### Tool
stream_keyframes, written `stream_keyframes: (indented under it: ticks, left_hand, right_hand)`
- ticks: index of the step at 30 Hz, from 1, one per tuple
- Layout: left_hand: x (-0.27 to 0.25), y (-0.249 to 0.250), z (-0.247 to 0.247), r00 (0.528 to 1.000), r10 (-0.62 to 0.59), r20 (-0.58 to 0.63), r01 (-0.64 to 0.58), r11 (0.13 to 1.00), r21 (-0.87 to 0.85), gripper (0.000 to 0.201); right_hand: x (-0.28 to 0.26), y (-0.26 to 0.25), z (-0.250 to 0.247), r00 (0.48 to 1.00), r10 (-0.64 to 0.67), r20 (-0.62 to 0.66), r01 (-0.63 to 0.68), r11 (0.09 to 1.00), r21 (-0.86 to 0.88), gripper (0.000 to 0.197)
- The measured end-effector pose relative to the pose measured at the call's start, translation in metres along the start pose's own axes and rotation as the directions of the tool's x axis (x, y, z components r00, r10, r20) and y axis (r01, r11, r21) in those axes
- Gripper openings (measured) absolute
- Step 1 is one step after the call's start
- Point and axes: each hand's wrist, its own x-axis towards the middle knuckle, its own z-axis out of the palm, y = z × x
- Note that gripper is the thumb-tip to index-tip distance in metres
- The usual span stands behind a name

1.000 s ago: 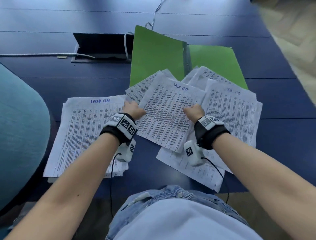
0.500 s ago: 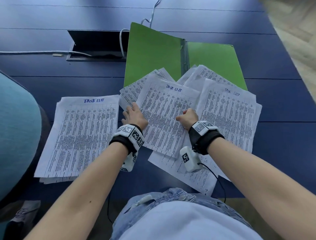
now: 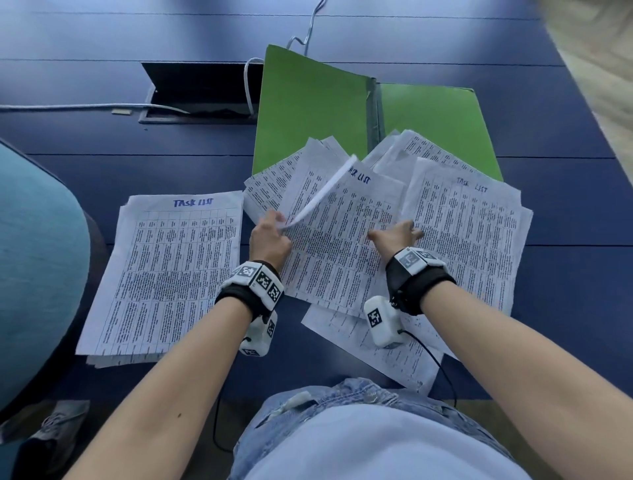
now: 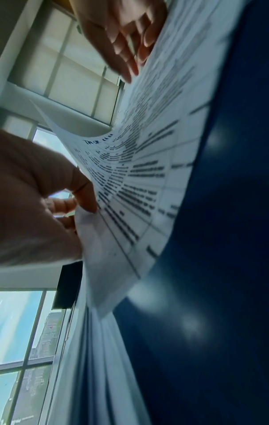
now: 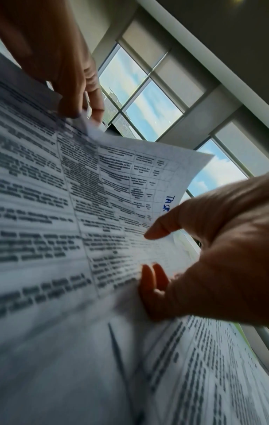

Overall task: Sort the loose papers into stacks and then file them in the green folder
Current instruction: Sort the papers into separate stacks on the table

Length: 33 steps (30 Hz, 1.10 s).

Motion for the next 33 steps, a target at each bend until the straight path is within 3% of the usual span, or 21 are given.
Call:
stream_keyframes:
  ticks: [2, 7, 11, 15, 17, 19, 21, 23, 25, 27, 29, 31, 33]
  left_hand:
    - [0.0, 0.0, 0.001, 0.998, -0.02, 0.056, 0.023, 0.998, -0.053, 0.05]
    - [0.0, -0.001, 0.006, 0.989, -0.068, 0.129, 0.073, 0.997, -0.036, 0.079]
    - [-0.003, -0.001, 0.013, 0.991, -0.063, 0.121, 0.058, 0.997, 0.045, 0.076]
    - [-0.005, -0.003, 0.02, 0.993, -0.062, 0.103, 0.057, 0.997, 0.055, 0.077]
    - [-0.004, -0.003, 0.02, 0.993, -0.08, 0.082, 0.077, 0.997, 0.03, 0.069]
    - [-0.002, -0.004, 0.018, 0.995, -0.08, 0.06, 0.079, 0.997, 0.014, 0.054]
    - [-0.001, -0.004, 0.013, 0.995, -0.087, 0.052, 0.088, 0.996, -0.018, 0.039]
    - [0.003, -0.003, 0.007, 0.982, -0.176, 0.062, 0.182, 0.977, -0.108, 0.032]
    - [0.011, -0.005, 0.003, 0.96, -0.26, 0.103, 0.275, 0.944, -0.182, 0.03]
    - [0.016, -0.009, 0.003, 0.946, -0.266, 0.183, 0.307, 0.917, -0.254, 0.027]
    - [0.02, -0.017, 0.008, 0.937, -0.264, 0.229, 0.324, 0.902, -0.287, 0.009]
    - [0.02, -0.02, 0.009, 0.936, -0.266, 0.229, 0.329, 0.894, -0.303, 0.031]
    - [0.013, -0.015, 0.007, 0.932, -0.262, 0.251, 0.331, 0.897, -0.292, 0.04]
  right_hand:
    - [-0.004, -0.003, 0.0, 0.997, 0.058, -0.059, -0.059, 0.998, -0.023, 0.065]
    - [-0.006, -0.008, -0.001, 0.998, 0.05, 0.023, -0.048, 0.996, -0.071, 0.054]
    - [-0.013, -0.004, 0.004, 0.985, -0.143, 0.092, 0.144, 0.99, -0.009, 0.049]
    - [-0.031, 0.003, 0.014, 0.904, -0.363, 0.226, 0.382, 0.923, -0.045, 0.026]
    - [-0.037, 0.007, 0.018, 0.881, -0.432, 0.194, 0.462, 0.874, -0.15, 0.014]
    - [-0.037, 0.009, 0.018, 0.922, -0.381, 0.073, 0.387, 0.902, -0.189, 0.022]
    - [-0.036, 0.008, 0.013, 0.969, -0.245, -0.025, 0.241, 0.964, -0.108, 0.036]
    - [-0.032, 0.005, 0.006, 0.988, -0.157, -0.01, 0.156, 0.985, -0.078, 0.049]
    - [-0.025, 0.004, 0.001, 0.986, -0.163, 0.034, 0.165, 0.982, -0.093, 0.06]
    - [-0.019, 0.003, -0.001, 0.984, -0.176, 0.041, 0.178, 0.982, -0.061, 0.065]
    - [-0.013, 0.002, -0.005, 0.984, -0.178, 0.023, 0.178, 0.984, 0.01, 0.068]
    - [-0.009, 0.002, -0.01, 0.988, -0.152, 0.008, 0.151, 0.985, 0.085, 0.075]
    - [-0.006, 0.002, -0.012, 0.993, -0.118, 0.008, 0.116, 0.983, 0.144, 0.082]
